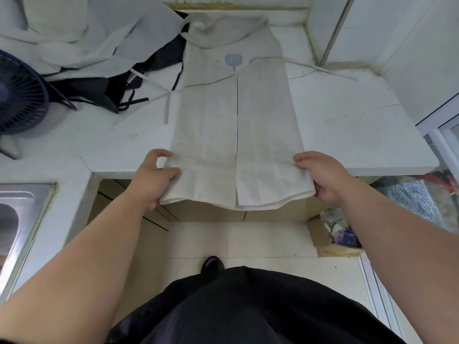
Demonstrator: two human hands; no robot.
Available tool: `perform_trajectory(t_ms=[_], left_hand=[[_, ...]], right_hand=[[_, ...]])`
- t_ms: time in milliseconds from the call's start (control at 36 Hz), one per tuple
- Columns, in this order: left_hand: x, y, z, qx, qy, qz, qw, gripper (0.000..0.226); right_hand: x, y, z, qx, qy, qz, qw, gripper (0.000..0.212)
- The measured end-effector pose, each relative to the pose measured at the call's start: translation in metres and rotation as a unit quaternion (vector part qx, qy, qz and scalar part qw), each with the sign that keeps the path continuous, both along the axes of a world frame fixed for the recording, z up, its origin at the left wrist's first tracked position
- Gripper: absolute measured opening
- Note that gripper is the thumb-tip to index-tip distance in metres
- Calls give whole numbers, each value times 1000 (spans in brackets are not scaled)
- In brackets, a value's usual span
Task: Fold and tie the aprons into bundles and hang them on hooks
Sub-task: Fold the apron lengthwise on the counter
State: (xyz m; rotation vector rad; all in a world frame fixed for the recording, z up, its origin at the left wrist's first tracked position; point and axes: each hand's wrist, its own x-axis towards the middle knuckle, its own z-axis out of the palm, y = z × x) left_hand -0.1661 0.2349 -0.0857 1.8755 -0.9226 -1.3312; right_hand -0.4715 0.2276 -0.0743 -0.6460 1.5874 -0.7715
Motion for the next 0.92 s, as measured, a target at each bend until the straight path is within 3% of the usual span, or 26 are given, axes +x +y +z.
perform_trajectory(t_ms=[56, 111, 167, 250, 306, 444, 528, 778, 917], left_hand=[[0, -5, 6, 22, 13, -14, 1000, 12], [3, -10, 10, 55, 66, 13, 996, 17], [10, -12, 16, 85, 174, 60, 979, 30], [19, -13, 16, 109, 314, 109, 937, 40], [21, -12, 13, 112, 337, 113, 928, 39], [20, -13, 5, 88, 247, -3, 965, 30], [25, -13, 1, 71, 193, -44, 978, 37], [19, -5, -3, 47, 116, -49, 991, 29], [22, 1, -5, 49, 107, -78, 990, 36]], right_hand=[[-2, -4, 7, 25, -64, -22, 997, 13], [-6, -8, 12, 33, -133, -37, 990, 16], [-11, -10, 13, 37, -167, -37, 985, 27], [-13, -9, 10, 39, -147, 10, 988, 33], [-11, -8, 7, 39, -104, 49, 993, 31], [-9, -6, 0, 46, -82, 76, 993, 38], [-6, -2, -2, 51, -78, 102, 990, 40], [-7, 6, -9, 63, -26, 100, 993, 36], [-11, 15, -11, 68, 18, 164, 984, 25]])
